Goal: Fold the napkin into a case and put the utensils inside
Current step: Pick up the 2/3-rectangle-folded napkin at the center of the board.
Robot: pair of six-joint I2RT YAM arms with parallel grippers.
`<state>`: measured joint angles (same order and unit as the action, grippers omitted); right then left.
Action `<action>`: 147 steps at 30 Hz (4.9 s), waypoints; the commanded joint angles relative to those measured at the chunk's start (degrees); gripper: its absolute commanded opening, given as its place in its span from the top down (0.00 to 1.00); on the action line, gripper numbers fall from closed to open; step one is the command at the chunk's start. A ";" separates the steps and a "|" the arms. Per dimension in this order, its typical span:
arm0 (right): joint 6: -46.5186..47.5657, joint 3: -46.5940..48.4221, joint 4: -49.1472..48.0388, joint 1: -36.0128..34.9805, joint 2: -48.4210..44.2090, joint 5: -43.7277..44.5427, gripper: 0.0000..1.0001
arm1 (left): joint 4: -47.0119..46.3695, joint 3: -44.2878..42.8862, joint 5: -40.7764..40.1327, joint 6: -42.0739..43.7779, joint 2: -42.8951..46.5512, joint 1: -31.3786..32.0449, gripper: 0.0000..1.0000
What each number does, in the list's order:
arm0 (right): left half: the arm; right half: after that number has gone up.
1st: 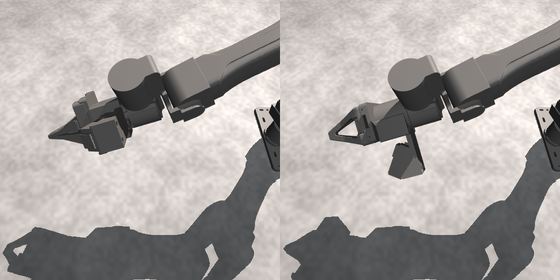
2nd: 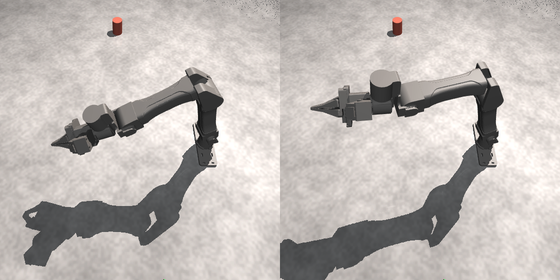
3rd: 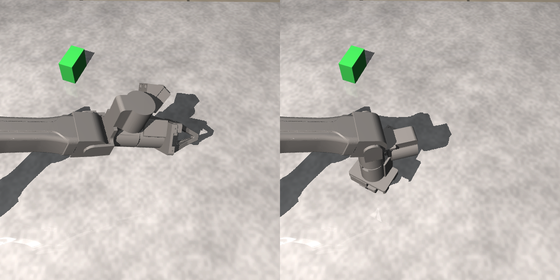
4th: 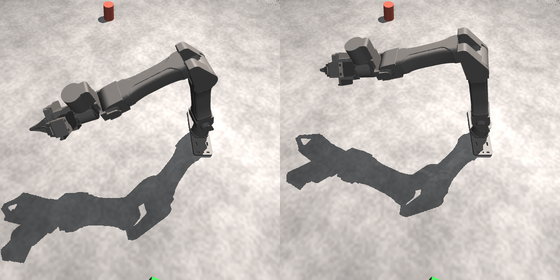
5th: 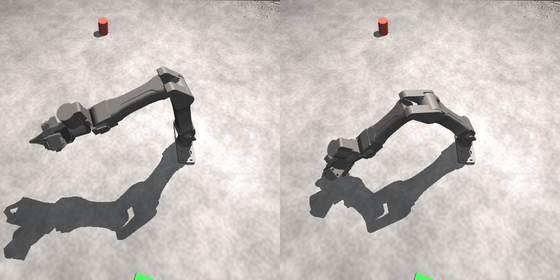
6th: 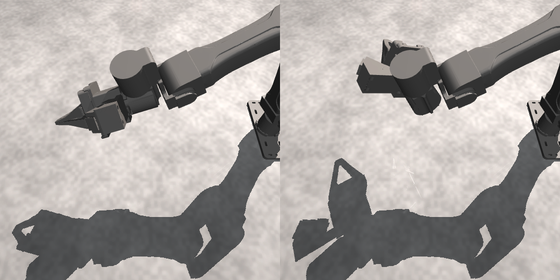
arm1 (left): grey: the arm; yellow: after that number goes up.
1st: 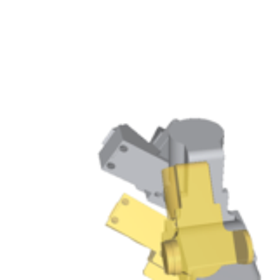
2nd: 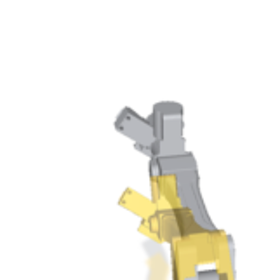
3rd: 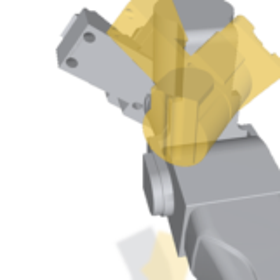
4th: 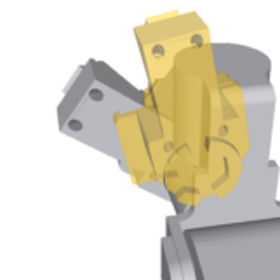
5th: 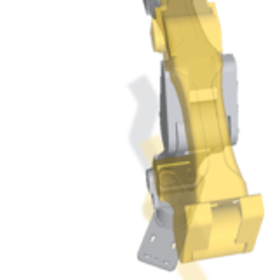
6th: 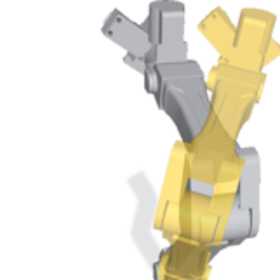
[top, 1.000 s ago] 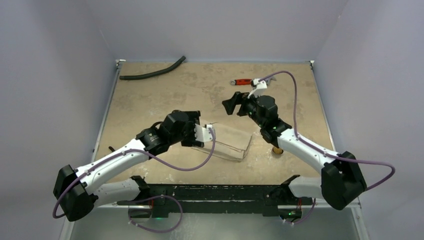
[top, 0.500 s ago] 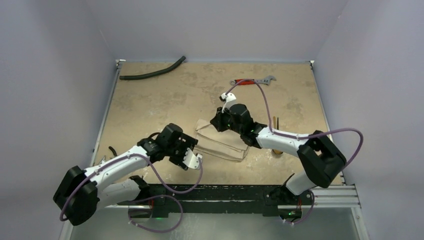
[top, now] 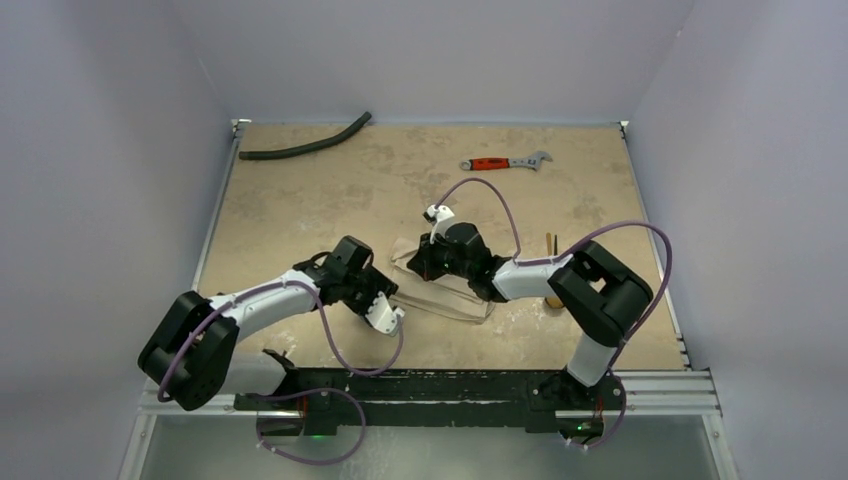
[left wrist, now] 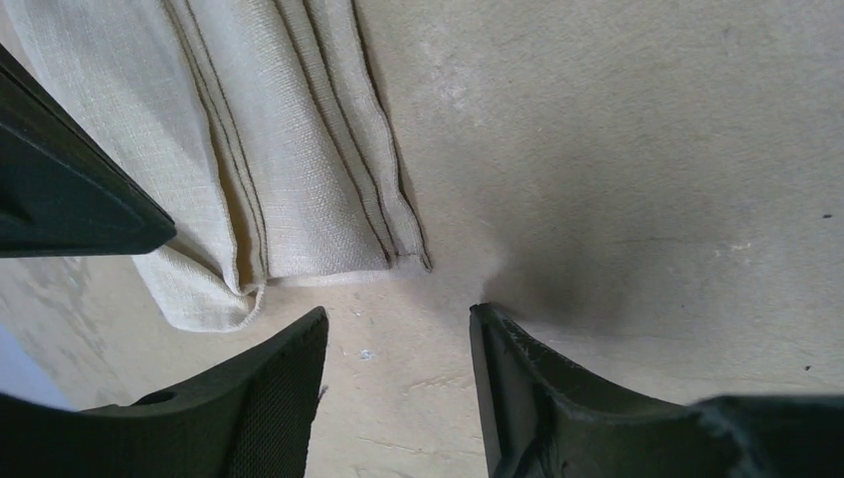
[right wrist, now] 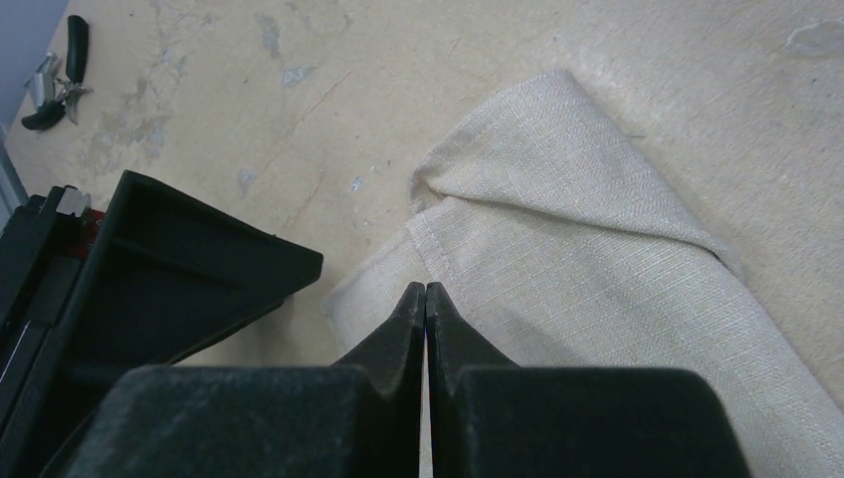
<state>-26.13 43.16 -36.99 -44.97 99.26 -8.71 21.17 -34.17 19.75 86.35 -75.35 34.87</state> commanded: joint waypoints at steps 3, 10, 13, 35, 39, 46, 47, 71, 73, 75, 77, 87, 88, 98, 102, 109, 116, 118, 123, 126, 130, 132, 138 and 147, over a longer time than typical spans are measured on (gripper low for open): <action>-1.63 -1.92 -7.11 -0.29 1.54 -2.27 1.00 | -7.14 3.58 1.61 6.74 -0.75 -0.29 0.53; -3.65 -4.45 -11.11 -0.51 3.54 -3.29 1.00 | -13.08 7.26 2.57 10.77 -1.25 -0.17 0.56; -4.38 -5.16 -12.05 -0.72 4.45 -3.24 1.00 | -14.47 7.16 3.49 9.97 -2.13 -0.20 0.57; -5.58 -8.44 -14.85 -0.85 6.49 -1.49 1.00 | -18.92 5.02 7.05 0.93 -3.34 -0.18 0.89; -5.40 -8.68 -14.75 -0.86 6.68 -1.82 1.00 | -18.54 4.33 6.81 0.57 -3.78 -0.19 0.99; -3.90 -9.12 -14.58 -0.91 4.02 -1.65 1.00 | -11.48 -0.18 7.81 -1.30 -5.13 -0.13 1.00; -3.65 -8.96 -14.30 -0.89 3.67 -1.44 1.00 | -10.31 -0.81 7.92 -1.66 -5.37 -0.15 1.00; -6.50 -10.43 -17.29 -0.83 6.24 -3.12 1.00 | -27.23 16.05 6.75 1.34 4.57 1.56 0.26; -6.73 -10.62 -17.63 -0.90 6.48 -3.31 1.00 | -29.03 17.37 6.10 2.78 3.81 2.01 0.26; -6.78 -10.80 -18.00 -0.91 6.64 -3.50 1.00 | -29.78 17.62 5.37 3.21 2.64 2.30 0.26; -6.95 -10.87 -18.23 -0.89 6.66 -3.60 1.00 | -32.17 18.18 4.10 2.73 1.32 3.21 0.26; -7.36 -11.91 -19.59 -0.91 7.61 -3.88 1.00 | -42.59 19.77 -1.33 -1.79 -1.65 5.91 0.26; -7.38 -11.93 -19.65 -0.86 7.69 -3.86 1.00 | -42.72 19.42 -1.83 -2.94 -1.32 5.92 0.26; -7.46 -12.64 -20.66 -0.89 8.21 -4.22 1.00 | -36.77 17.28 -0.25 -10.67 2.04 6.79 0.57; -7.29 -12.83 -20.75 -0.86 8.05 -4.34 1.00 | -34.69 13.50 -0.72 -10.96 -2.14 6.88 0.74; -7.01 -12.92 -20.99 -0.89 7.42 -4.86 1.00 | -32.85 8.52 -1.83 -12.22 -6.72 6.90 0.82; -4.38 -12.77 -17.81 -0.88 2.43 -4.87 1.00 | -22.18 3.59 2.18 -13.74 -6.03 6.38 1.00; -3.12 -12.66 -17.59 -0.84 0.45 -4.97 0.89 | -18.92 2.42 3.57 -13.68 -6.09 6.30 1.00; 1.68 -13.91 -19.77 -0.85 -3.90 -3.02 0.63 | -15.44 0.62 4.95 -13.99 -6.26 6.10 1.00; 4.37 -18.87 -26.60 -0.91 -6.66 -0.70 0.52 | -14.57 -0.02 5.50 -14.65 -5.92 5.83 1.00; 6.43 -26.80 -39.27 -0.91 -7.16 -0.06 0.46 | -14.03 -0.31 6.66 -15.61 -5.06 5.71 1.00; 8.12 -30.09 -47.19 -1.36 -5.45 0.36 0.44 | -13.52 -0.65 7.23 -16.13 -4.53 5.71 1.00; 15.65 -33.51 -62.81 -4.80 2.31 1.43 0.32 | -11.13 -2.77 7.74 -16.84 -4.12 5.62 1.00; 25.72 -31.96 -71.78 -11.33 8.95 8.51 0.01 | -8.31 -3.22 8.10 -15.57 -3.49 5.45 1.00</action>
<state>-6.48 10.24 -89.60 -54.59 105.65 -4.36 10.39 -35.55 25.02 70.08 -80.12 40.62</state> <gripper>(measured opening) 0.987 0.012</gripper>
